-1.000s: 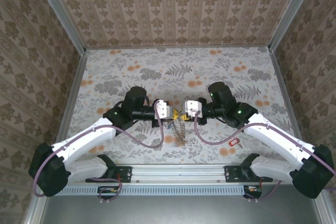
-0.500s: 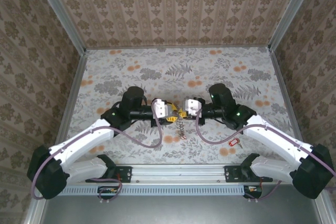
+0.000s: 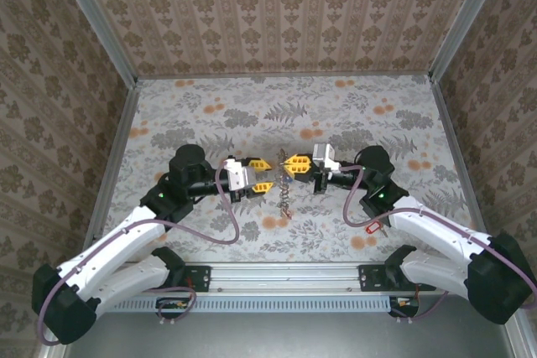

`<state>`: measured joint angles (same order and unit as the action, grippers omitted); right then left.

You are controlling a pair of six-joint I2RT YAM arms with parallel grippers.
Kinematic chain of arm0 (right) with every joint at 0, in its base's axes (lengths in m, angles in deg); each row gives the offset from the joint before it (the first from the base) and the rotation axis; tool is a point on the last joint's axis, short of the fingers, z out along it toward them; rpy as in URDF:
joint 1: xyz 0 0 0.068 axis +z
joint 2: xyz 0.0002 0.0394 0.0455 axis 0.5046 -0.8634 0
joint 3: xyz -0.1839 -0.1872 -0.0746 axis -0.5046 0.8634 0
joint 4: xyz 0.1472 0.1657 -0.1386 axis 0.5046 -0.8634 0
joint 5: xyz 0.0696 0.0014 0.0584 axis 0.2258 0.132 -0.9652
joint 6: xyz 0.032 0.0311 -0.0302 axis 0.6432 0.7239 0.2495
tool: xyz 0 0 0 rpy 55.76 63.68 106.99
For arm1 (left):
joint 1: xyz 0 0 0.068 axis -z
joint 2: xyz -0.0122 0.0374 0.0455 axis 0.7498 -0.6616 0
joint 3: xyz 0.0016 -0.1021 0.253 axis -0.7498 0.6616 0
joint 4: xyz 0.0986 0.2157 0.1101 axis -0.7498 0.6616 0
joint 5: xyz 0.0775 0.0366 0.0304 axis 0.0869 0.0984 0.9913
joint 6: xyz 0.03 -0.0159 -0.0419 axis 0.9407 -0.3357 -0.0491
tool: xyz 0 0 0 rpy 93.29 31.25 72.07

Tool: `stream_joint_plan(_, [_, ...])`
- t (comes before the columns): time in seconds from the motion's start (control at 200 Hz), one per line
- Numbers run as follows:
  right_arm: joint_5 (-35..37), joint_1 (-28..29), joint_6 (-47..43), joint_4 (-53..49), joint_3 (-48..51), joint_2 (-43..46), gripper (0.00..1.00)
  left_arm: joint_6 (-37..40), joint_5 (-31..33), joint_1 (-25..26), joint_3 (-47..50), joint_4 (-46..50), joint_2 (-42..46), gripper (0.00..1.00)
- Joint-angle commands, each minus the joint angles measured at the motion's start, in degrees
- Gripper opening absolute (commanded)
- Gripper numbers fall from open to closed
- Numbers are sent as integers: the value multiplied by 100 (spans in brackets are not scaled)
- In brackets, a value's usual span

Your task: Put the keys on the keyring

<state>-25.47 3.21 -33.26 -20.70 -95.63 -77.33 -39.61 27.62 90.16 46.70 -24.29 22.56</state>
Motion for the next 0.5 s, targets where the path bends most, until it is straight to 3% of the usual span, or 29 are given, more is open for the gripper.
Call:
stream_joint_plan(0.0, [-467, 6, 338, 748, -23, -81, 0, -73, -9, 3, -190, -174, -27, 38])
stream_joint_plan(0.34, [-766, 45, 330, 650, -248, -296, 0, -97, -223, 169, -367, -493, -5, 22])
stream_joint_plan(0.495, [-834, 67, 277, 552, -337, -376, 0, -62, -280, 201, -369, -451, -76, 19])
